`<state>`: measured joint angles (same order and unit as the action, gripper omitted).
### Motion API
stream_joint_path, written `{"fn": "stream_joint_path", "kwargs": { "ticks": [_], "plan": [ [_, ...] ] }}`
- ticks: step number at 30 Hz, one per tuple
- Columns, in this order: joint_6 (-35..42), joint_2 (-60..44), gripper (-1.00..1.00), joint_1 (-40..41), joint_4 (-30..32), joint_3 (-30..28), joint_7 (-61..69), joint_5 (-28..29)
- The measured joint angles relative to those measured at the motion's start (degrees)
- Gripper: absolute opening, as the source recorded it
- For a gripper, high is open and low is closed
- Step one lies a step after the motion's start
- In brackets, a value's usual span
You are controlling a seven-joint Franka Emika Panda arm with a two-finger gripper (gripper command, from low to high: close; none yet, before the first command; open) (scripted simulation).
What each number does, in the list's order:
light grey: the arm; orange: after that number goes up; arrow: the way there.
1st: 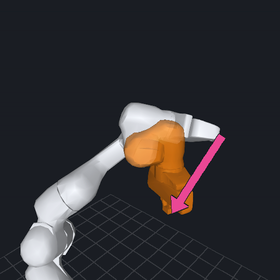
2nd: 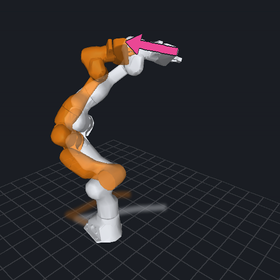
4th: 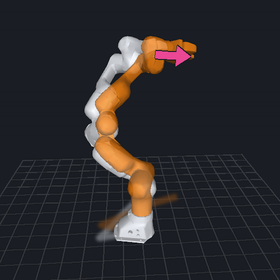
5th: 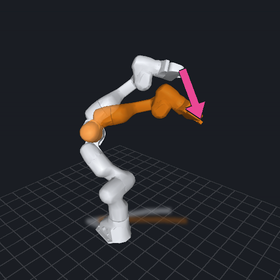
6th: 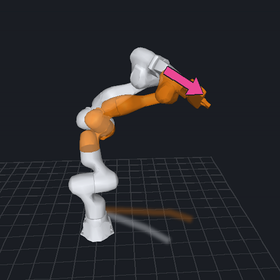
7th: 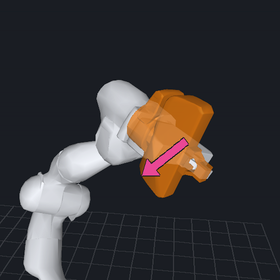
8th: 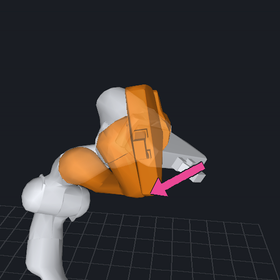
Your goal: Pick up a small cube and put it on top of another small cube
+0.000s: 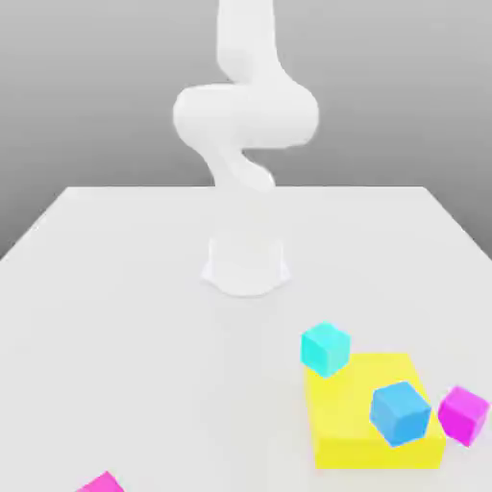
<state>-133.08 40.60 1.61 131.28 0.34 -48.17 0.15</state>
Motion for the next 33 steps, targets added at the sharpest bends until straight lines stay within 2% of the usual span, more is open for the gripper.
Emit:
{"fn": "stream_joint_path", "kwargs": {
  "ticks": [19,30,33],
  "plan": [
    [-9.66,-39.83,0.00,8.74,-3.91,-1.14,-18.30,1.83],
    [-15.30,-62.65,0.00,11.58,-6.15,-3.08,-25.44,-1.88],
    [-19.29,-68.88,0.00,12.08,-7.29,-2.85,-25.58,-2.71]
  ]
}}
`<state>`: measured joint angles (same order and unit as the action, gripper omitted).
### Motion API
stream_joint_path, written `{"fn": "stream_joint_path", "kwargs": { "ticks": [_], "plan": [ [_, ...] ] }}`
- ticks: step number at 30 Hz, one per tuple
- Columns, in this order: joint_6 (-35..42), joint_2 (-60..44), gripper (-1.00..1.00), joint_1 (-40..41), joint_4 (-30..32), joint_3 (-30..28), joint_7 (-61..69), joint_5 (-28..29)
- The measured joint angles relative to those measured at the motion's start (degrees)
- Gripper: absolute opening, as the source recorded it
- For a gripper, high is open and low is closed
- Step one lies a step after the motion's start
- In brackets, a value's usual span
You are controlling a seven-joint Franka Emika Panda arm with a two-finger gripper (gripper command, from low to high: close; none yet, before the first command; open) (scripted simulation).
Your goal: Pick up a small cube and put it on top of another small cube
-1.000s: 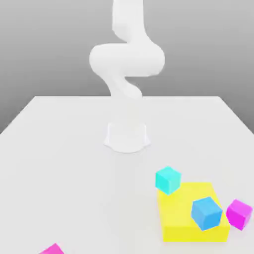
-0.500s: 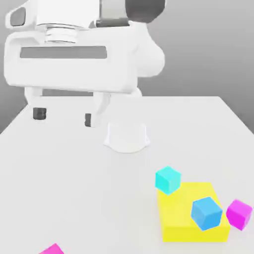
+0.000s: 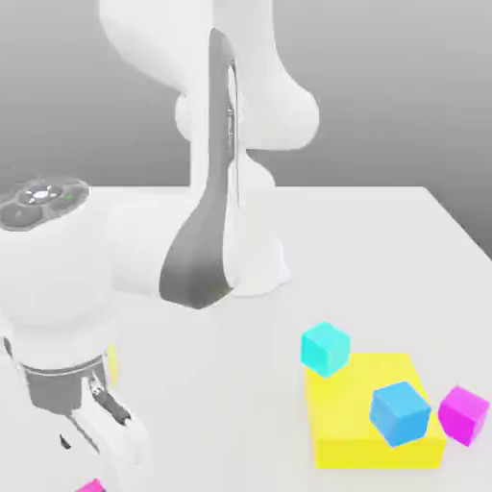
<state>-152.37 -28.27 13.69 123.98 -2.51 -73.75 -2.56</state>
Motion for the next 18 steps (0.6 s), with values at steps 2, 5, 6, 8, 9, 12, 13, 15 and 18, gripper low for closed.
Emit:
{"fn": "stream_joint_path", "kwargs": {
  "ticks": [2,5,6,8,9,12,13,15,18],
  "plan": [
    [-2.72,-3.59,-1.00,0.21,-0.75,0.24,0.14,-0.29],
    [-2.75,-3.59,-1.00,0.22,-0.75,0.25,0.14,-0.30],
    [-2.78,-3.59,-1.00,0.22,-0.75,0.25,0.15,-0.31],
    [-3.37,-4.34,-1.00,0.26,-0.91,0.31,0.19,-0.37],
    [-2.84,-3.69,-1.00,0.23,-0.77,0.25,0.15,-0.34],
    [1.09,1.30,-1.00,-0.03,0.31,-0.10,-0.11,0.01],
    [2.58,3.29,-1.00,-0.25,0.80,-0.06,-0.13,0.18],
    [4.48,7.24,-1.00,-2.55,2.75,2.26,1.16,0.48],
    [6.44,12.52,-1.00,-6.08,5.91,6.45,3.45,0.95]
  ]
}}
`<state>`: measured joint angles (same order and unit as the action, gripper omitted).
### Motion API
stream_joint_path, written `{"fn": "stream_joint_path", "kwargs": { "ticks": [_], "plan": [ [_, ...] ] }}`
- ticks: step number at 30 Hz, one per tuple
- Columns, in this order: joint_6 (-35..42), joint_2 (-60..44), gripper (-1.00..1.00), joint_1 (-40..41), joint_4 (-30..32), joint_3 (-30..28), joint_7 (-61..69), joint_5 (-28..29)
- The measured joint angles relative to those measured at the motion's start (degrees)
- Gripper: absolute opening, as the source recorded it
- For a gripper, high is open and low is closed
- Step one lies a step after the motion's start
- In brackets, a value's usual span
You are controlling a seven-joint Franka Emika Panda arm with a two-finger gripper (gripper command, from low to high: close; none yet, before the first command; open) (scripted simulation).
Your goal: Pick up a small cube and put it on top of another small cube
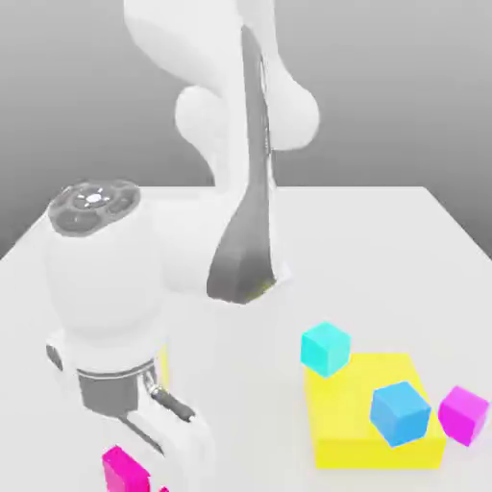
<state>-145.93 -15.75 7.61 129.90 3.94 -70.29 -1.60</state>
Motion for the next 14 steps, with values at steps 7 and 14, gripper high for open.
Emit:
{"fn": "stream_joint_path", "kwargs": {
  "ticks": [7,14],
  "plan": [
    [4.28,12.38,-1.00,-13.09,8.25,10.83,5.90,1.61],
    [-1.97,7.95,1.00,-14.90,10.45,10.85,4.64,5.24]
  ]
}}
